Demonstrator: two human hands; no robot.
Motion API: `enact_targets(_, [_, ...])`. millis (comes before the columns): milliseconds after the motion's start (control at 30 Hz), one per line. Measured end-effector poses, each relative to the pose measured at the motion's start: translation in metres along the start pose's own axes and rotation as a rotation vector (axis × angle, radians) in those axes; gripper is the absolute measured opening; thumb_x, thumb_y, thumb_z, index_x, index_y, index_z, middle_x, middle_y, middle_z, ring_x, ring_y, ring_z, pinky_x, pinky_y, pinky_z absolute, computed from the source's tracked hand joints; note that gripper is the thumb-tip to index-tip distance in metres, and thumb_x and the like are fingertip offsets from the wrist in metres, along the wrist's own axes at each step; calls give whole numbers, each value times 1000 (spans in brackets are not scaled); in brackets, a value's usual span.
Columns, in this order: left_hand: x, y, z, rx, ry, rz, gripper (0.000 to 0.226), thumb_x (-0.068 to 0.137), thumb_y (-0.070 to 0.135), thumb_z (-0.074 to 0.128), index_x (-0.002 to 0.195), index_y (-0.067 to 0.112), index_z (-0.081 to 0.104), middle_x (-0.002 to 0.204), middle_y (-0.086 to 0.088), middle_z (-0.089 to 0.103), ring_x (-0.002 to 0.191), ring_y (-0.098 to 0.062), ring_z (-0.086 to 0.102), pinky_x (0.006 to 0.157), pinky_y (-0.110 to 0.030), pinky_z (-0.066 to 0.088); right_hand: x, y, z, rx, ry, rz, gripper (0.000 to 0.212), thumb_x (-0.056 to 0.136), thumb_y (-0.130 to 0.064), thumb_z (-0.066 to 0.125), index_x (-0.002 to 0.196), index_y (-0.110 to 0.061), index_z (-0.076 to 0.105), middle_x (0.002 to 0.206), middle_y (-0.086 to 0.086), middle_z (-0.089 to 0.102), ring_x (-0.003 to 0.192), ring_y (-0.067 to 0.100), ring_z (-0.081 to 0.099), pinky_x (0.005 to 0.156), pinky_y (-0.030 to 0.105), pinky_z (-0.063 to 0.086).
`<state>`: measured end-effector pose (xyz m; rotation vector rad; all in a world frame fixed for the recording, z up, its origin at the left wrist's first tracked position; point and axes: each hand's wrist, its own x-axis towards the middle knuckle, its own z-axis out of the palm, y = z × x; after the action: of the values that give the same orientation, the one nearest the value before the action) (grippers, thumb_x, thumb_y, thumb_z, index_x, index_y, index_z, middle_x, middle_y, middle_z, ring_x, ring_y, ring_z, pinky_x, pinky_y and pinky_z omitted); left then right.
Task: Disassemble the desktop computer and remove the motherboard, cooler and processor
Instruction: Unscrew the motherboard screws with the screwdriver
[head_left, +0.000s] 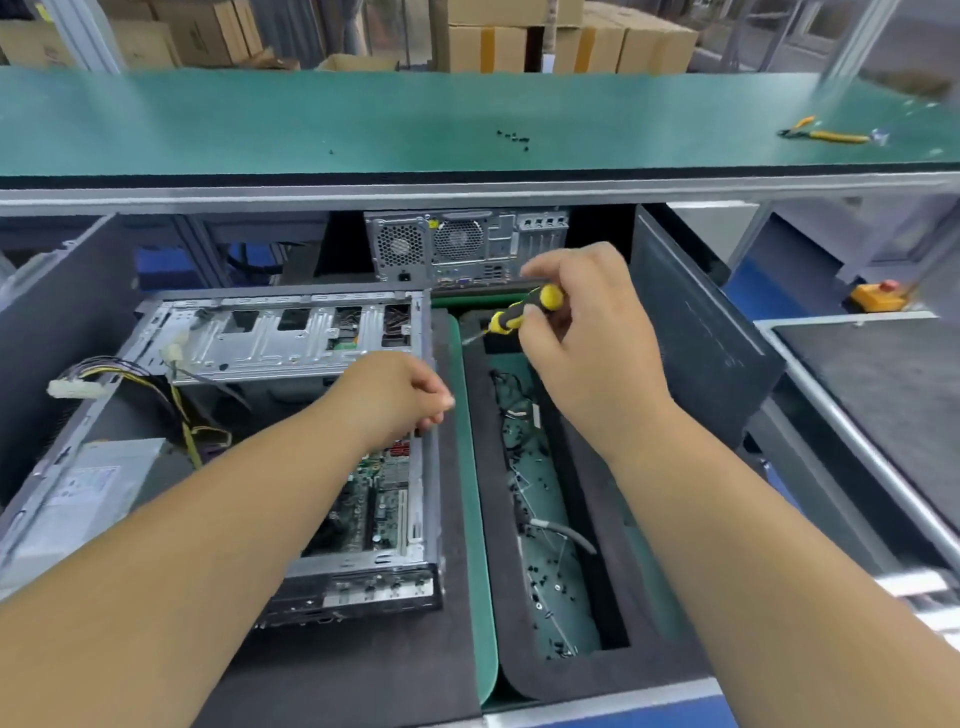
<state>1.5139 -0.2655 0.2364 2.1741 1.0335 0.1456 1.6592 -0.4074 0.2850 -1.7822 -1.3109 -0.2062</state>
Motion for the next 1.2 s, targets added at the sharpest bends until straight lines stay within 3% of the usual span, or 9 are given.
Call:
enact_targets(167, [3,51,55,208,-237,198,10,84,35,72,88,29,78,83,14,72,81,-5,66,74,-20,49,-17,25,-19,-63,17,67,19,94,-16,60,112,-13,63,113,-1,46,78,12,54,71,32,50])
enact_targets(433, [-1,74,101,329,-464,260,19,91,29,63,103,23,76,98,9,73,89,-8,64,74,-19,48,-34,42,-29,-50,21,138,13,96,-16,57,109,-16,58,112,-3,46,76,7,50,69,21,44])
enact_targets(533, [-4,70,103,301,-500,261,21,91,31,61,107,28,74,97,16,68,93,-6,62,81,-20,46,-34,42,-27,-13,13,139,10,98,-18,52,108,-17,54,106,-5,52,79,7,52,70,23,45])
enact_targets(667, [-5,58,82,186,-403,275,16,89,35,62,101,34,73,90,21,66,89,2,60,77,-15,45,-28,39,-16,66,-22,196,8,102,-25,44,105,-20,49,93,-4,63,84,18,64,71,44,52])
enact_targets(833, [-10,28,26,-52,-153,226,9,89,31,66,93,33,73,90,15,70,89,-1,63,81,-23,48,-15,20,14,155,-87,152,8,101,-25,44,106,-23,50,98,-4,64,88,16,65,76,46,54])
enact_targets(967, [-18,1,-10,-147,-41,165,10,91,27,65,89,30,74,82,8,70,74,-13,62,69,-31,49,-3,-4,39,207,-128,34,17,101,-19,43,111,-19,57,105,-6,61,96,16,63,83,41,52])
enact_targets(1067, [-25,-30,-36,-151,44,121,8,90,27,66,88,28,74,85,7,72,84,-14,65,83,-32,50,6,-27,64,241,-179,-35,15,100,-19,45,108,-18,58,103,-7,58,95,13,60,82,29,49])
enact_targets(1133, [-31,-52,-52,-145,97,91,8,89,29,67,88,28,74,85,9,72,87,-12,65,85,-30,50,10,-41,81,249,-219,-63,11,98,-20,50,106,-20,57,99,-10,56,88,5,56,75,14,43])
enact_targets(1200, [-38,-76,-68,-143,132,64,9,89,30,66,86,31,74,84,10,71,87,-11,65,84,-30,50,13,-55,98,254,-274,-63,11,95,-19,57,105,-24,56,97,-11,55,84,3,54,71,11,40])
